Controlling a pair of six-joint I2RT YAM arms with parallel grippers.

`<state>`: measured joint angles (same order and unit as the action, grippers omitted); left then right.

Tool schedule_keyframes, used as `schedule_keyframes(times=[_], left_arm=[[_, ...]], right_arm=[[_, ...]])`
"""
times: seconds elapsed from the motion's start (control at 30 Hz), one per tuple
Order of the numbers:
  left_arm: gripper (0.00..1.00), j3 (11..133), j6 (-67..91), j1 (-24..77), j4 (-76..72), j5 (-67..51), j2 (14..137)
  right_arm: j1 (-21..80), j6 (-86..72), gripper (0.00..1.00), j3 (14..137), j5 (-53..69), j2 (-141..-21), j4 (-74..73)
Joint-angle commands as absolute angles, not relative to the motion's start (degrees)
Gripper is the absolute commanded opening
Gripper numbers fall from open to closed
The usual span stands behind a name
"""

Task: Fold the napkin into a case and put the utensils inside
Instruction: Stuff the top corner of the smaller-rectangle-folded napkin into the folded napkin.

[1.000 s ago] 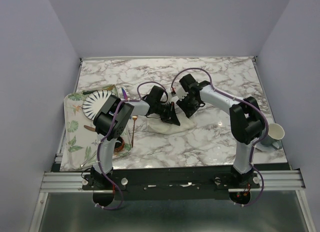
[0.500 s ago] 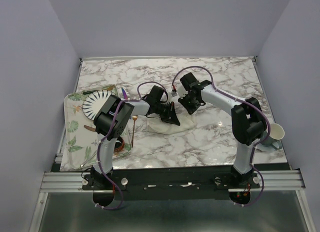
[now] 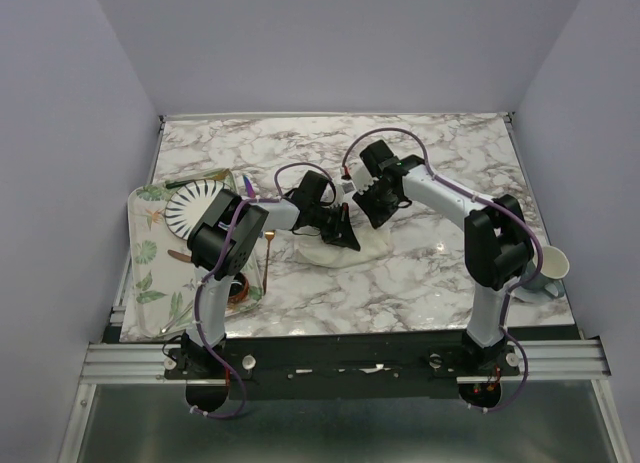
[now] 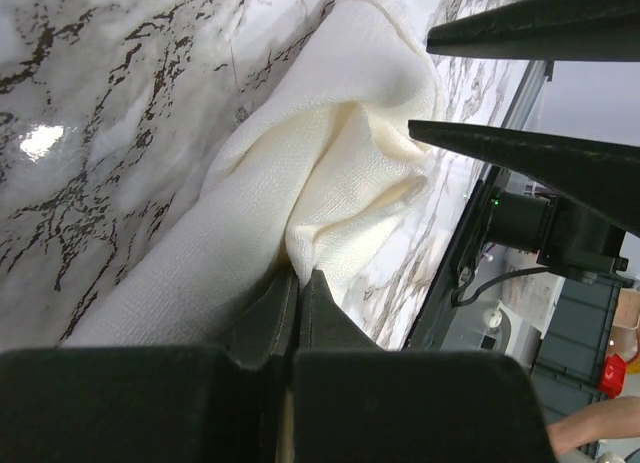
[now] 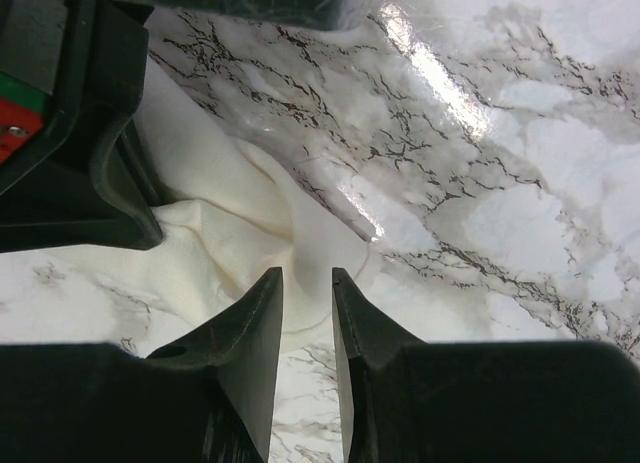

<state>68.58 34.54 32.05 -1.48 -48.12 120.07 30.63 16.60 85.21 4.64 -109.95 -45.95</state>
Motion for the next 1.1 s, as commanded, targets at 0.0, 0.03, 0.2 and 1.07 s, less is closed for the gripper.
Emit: schedule_keyframes(times=[0.0,0.03,0.2,1.07], left_arm=[[0.0,66.8,30.67,31.11,4.4,-38.94,124.37],[0.0,66.8,30.67,31.2,4.39,-39.02,124.28],[0.0,66.88,30.76,31.11,4.4,-39.02,124.45],[0.0,57.66,24.62,33.57,-10.55,-35.6,111.01]], right_arm=[[30.41,17.14,0.33,83.68,5.63,-110.83,-46.94],[30.32,17.31,0.31,83.24,4.93,-110.74,-46.5],[30.76,17.14,0.29,81.3,4.31,-110.57,-44.83],[18.64,6.33,0.17,91.05,31.99,-115.05,-60.64]])
